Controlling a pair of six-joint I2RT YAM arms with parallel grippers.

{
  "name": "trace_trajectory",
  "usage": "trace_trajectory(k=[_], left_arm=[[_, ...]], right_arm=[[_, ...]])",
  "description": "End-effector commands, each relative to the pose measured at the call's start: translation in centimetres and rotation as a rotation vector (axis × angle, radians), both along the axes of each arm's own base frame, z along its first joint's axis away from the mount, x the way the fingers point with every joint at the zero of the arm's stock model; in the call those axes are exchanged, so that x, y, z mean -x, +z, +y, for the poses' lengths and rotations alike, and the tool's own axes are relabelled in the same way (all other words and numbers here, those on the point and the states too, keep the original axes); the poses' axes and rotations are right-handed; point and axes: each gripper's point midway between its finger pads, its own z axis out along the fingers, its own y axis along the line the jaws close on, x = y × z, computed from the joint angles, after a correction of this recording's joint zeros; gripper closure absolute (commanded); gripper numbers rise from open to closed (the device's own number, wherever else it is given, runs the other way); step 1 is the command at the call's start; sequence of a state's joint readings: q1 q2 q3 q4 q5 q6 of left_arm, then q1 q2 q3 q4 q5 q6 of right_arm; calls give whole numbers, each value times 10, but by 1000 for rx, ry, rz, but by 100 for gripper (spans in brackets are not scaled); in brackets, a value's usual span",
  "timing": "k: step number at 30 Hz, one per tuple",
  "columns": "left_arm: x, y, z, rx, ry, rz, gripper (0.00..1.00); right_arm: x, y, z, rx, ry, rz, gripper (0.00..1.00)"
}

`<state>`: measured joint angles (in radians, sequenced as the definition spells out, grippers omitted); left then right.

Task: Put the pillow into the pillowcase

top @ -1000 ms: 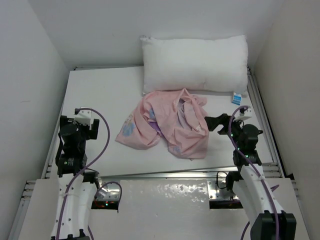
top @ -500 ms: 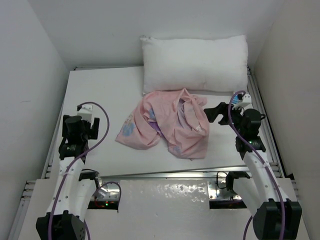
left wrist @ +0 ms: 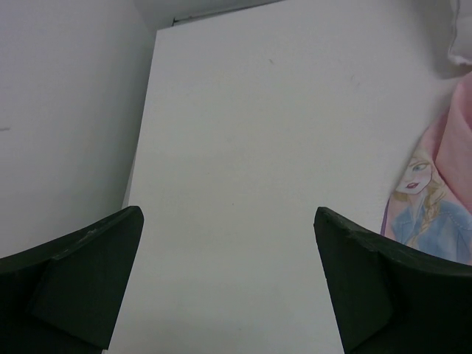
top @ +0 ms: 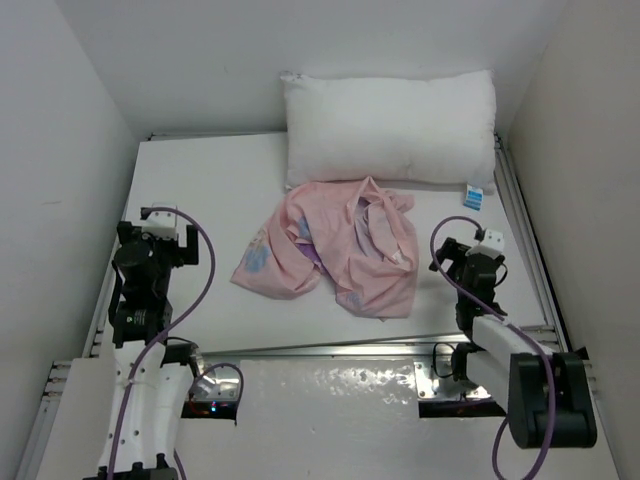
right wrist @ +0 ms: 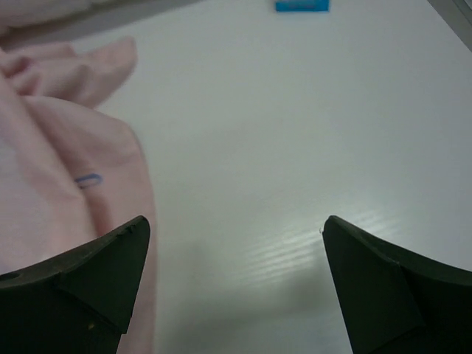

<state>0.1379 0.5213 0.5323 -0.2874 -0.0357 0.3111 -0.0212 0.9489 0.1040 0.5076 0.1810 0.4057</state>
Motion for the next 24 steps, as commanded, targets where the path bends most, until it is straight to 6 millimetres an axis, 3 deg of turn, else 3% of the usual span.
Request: trace_trajectory(k=[1, 5, 6, 7, 11, 14, 16, 17, 24], left_arm=[[-6, 31, -4, 24, -17, -111, 0], [-5, 37, 1, 7, 6, -121, 0], [-5, 37, 2, 5, 12, -123, 0], [-5, 39, 3, 1, 18, -130, 0], [-7, 51, 6, 1, 36, -172, 0], [-11, 56, 2, 23, 18, -194, 0], [-13, 58, -1, 40, 6, -206, 0], [-15, 59, -3, 46, -6, -213, 0], [-21, 61, -5, 77, -7, -244, 0]], right_arm=[[0, 10, -29, 80, -144, -129, 1], [18, -20, -27, 100, -125, -83, 1], [14, -16, -25, 96, -113, -111, 1], [23, -23, -22, 102, -89, -103, 1], [20, -7, -7, 127, 10, -201, 1], [14, -24, -9, 115, -1, -104, 1], [3, -25, -5, 114, 29, -92, 1], [6, -37, -3, 117, 46, -27, 1], [-4, -33, 12, 131, 152, -39, 1]])
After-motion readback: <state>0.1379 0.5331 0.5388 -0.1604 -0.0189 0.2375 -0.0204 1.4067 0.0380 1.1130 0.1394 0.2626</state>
